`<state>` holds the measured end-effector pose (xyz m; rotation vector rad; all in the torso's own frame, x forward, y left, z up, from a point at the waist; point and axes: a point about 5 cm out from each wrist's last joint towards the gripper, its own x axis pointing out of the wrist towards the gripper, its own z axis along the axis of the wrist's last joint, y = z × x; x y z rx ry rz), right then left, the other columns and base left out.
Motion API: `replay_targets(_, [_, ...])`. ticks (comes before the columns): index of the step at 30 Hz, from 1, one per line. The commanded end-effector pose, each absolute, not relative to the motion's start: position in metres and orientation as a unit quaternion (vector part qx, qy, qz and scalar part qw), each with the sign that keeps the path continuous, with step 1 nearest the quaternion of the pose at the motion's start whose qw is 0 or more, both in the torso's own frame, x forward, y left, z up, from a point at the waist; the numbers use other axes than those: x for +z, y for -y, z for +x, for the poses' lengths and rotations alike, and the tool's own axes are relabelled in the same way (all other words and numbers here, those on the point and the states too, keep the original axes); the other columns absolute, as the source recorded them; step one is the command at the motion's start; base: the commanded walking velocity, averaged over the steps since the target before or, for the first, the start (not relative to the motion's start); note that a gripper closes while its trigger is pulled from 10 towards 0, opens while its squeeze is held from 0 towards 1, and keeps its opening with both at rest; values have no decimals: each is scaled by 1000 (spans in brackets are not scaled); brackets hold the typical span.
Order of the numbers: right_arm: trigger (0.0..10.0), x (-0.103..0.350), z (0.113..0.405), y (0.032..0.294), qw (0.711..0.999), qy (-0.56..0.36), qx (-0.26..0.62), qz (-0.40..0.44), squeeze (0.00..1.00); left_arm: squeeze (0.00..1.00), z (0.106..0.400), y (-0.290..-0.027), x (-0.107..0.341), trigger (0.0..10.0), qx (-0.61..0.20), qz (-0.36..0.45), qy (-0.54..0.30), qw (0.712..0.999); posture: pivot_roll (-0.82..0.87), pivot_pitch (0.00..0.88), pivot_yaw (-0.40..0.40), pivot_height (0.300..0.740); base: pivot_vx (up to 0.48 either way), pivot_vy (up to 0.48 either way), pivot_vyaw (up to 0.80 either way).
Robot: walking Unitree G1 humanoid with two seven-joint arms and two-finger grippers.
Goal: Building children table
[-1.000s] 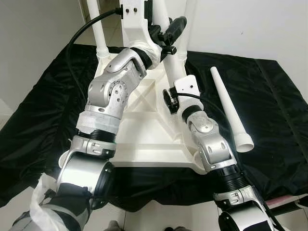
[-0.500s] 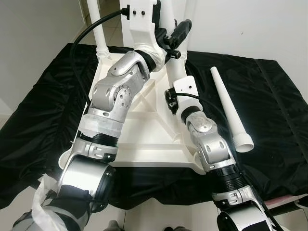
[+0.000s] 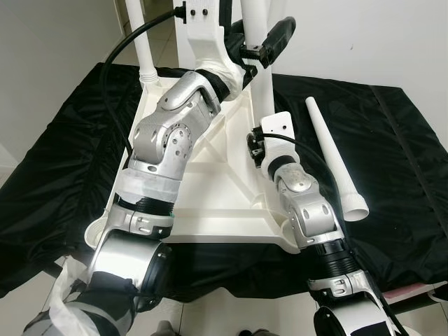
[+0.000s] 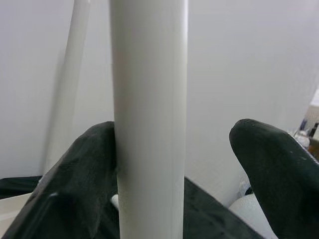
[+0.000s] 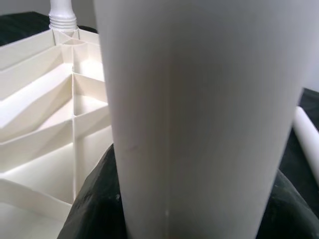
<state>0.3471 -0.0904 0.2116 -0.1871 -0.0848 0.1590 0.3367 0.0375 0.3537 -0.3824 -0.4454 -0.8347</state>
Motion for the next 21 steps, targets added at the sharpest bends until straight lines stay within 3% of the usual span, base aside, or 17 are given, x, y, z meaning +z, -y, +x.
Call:
replay_targets(1, [10000,217,349,100,996,47,47,-59,0,0,338,-48,350,10000,-396,-211,214,868,-31,58,-25,740,0,0,0])
replay_targets(5, [10000,222,349,114,998,69,7,-2,0,0,340,-59,339,10000,-376,-232,203,874,-31,58,-25,740,0,0,0])
replay_targets(17, [10000,228,335,131,991,133,-15,3,0,0,335,-67,309,10000,-354,-219,172,893,-32,51,-27,740,0,0,0])
replay_targets(21, [10000,225,320,132,986,165,8,-12,0,0,324,-61,284,10000,-366,-118,158,910,-32,56,-29,740,0,0,0])
